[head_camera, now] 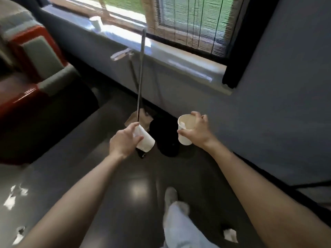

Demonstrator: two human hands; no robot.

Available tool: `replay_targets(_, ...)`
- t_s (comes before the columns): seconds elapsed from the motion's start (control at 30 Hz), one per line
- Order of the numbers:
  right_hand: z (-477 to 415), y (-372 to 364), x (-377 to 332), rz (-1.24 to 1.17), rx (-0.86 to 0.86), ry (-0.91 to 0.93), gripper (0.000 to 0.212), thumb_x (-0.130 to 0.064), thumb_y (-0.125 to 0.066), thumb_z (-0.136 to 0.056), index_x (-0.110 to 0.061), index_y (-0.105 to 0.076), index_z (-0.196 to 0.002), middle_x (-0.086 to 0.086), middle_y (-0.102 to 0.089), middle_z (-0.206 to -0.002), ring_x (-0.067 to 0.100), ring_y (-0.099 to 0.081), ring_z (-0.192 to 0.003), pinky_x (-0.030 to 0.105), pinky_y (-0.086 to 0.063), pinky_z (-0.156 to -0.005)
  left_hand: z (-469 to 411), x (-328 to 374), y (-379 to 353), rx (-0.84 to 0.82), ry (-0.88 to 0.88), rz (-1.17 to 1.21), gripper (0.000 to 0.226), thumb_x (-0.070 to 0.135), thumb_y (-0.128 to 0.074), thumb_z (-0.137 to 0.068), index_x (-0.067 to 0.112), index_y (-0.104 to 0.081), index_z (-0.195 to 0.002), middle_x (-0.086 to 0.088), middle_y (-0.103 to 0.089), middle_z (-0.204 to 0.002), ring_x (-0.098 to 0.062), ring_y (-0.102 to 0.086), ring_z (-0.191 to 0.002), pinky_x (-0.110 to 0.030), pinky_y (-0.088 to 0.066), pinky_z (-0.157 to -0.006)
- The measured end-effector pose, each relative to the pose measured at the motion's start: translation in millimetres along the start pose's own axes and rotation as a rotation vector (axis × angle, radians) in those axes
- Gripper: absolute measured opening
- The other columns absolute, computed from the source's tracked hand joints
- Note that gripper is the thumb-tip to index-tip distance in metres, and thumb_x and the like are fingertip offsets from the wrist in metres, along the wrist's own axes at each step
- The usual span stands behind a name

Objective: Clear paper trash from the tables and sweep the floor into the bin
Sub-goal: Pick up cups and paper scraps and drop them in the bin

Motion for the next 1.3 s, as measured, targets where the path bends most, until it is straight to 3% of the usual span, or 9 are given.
replay_targets(0.13, -91, -46, 19, 0.015, 0.004, -0.139, 0.094, -0.04, -0.077, -0.075, -0.013, -0.024, -0.148, 0.007, -0.03, -0.141, 0.028, -0.034, -0.13, 0.04, -0.038, -0.106, -107, -8, -52, -0.086, -0.057, -0.012, 0.053, 0.039, -0.061, -0.089, 0.035, -0.044, -0.139, -0.007, -0.066, -0.115, -0.026, -0.062, -0.104, -0.035, -0.046, -0.077)
replay_targets(0.33, -195, -109, 57, 0.09, 0.01, -0.293, 0.085, -0.041, -0.077, -0.075, -0.014, -0.032, -0.142, 0.009, -0.03, -0.141, 0.028, -0.029, -0.13, 0.04, -0.035, -0.104, -219, -21, -137, -0.188, -0.114, -0.02, 0.051, 0.036, -0.057, -0.091, 0.035, -0.042, -0.139, -0.004, -0.066, -0.116, -0.024, -0.061, -0.105, -0.036, -0.046, -0.081)
replay_targets(0.47, -251, -162, 112, 0.101, 0.004, -0.402, 0.084, -0.044, -0.075, -0.076, -0.018, -0.032, -0.142, 0.01, -0.026, -0.141, 0.03, -0.029, -0.129, 0.042, -0.036, -0.105, -285, -52, -217, -0.293, -0.167, -0.066, 0.052, 0.037, -0.055, -0.092, 0.034, -0.037, -0.141, -0.001, -0.066, -0.115, -0.021, -0.064, -0.1, -0.03, -0.041, -0.07)
replay_targets(0.57, -285, -207, 163, 0.098, 0.013, -0.484, 0.087, -0.046, -0.074, -0.077, -0.021, -0.027, -0.146, 0.009, -0.027, -0.145, 0.03, -0.028, -0.133, 0.043, -0.032, -0.108, -326, -81, -289, -0.432, -0.165, -0.096, 0.054, 0.042, -0.052, -0.093, 0.036, -0.031, -0.142, 0.0, -0.064, -0.119, -0.022, -0.064, -0.098, -0.032, -0.044, -0.071)
replay_targets(0.67, -301, -250, 208, 0.136, -0.073, -0.559, 0.097, -0.049, -0.073, -0.077, -0.024, -0.016, -0.151, 0.008, -0.026, -0.151, 0.03, -0.024, -0.139, 0.046, -0.025, -0.11, -349, -104, -353, -0.648, -0.105, -0.019, 0.059, 0.054, -0.048, -0.092, 0.036, -0.03, -0.145, -0.002, -0.061, -0.126, -0.024, -0.058, -0.112, -0.035, -0.046, -0.088)
replay_targets(0.77, -304, -276, 234, 0.17, -0.081, -0.614, 0.101, -0.053, -0.072, -0.076, -0.026, -0.011, -0.153, 0.007, -0.023, -0.154, 0.029, -0.02, -0.142, 0.046, -0.023, -0.111, -359, -113, -387, -0.878, -0.102, 0.076, 0.055, 0.056, -0.046, -0.092, 0.038, -0.036, -0.144, -0.001, -0.06, -0.128, -0.019, -0.058, -0.113, -0.036, -0.046, -0.097)
replay_targets(0.97, -312, -263, 210, 0.185, -0.041, -0.644, 0.093, -0.054, -0.064, -0.082, -0.025, -0.012, -0.152, 0.009, -0.023, -0.154, 0.031, -0.02, -0.142, 0.049, -0.021, -0.112, -371, -97, -354, -0.919, -0.383, -0.138, 0.054, 0.047, -0.042, -0.098, 0.032, -0.029, -0.148, 0.003, -0.043, -0.147, -0.019, -0.042, -0.132, -0.027, -0.034, -0.103)
replay_targets(1.1, -303, -217, 142, 0.165, 0.0, -0.582, 0.086, -0.053, -0.059, -0.087, -0.023, -0.012, -0.153, 0.008, -0.021, -0.155, 0.028, -0.02, -0.142, 0.047, -0.02, -0.112, -374, -56, -281, -0.704, -0.662, -0.371, 0.06, 0.039, -0.037, -0.101, 0.02, -0.014, -0.152, 0.0, -0.015, -0.159, -0.017, -0.012, -0.146, -0.029, -0.014, -0.116)
replay_targets(1.3, -225, -87, 19, 0.159, 0.184, -0.537, 0.07, -0.047, -0.052, -0.093, -0.019, -0.023, -0.15, 0.008, -0.031, -0.152, 0.027, -0.03, -0.139, 0.043, -0.026, -0.112, -334, 72, -134, -0.494, -0.987, -0.433, 0.063, 0.038, -0.039, -0.099, 0.013, -0.016, -0.151, -0.007, -0.018, -0.158, -0.02, -0.016, -0.145, -0.031, -0.014, -0.116)
Point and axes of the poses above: each hand's wrist, its own z-axis away from the middle knuckle, its own y-axis out of the back of the hand, x = y × z, the point moved 2 cm from there along -z, towards the middle knuckle
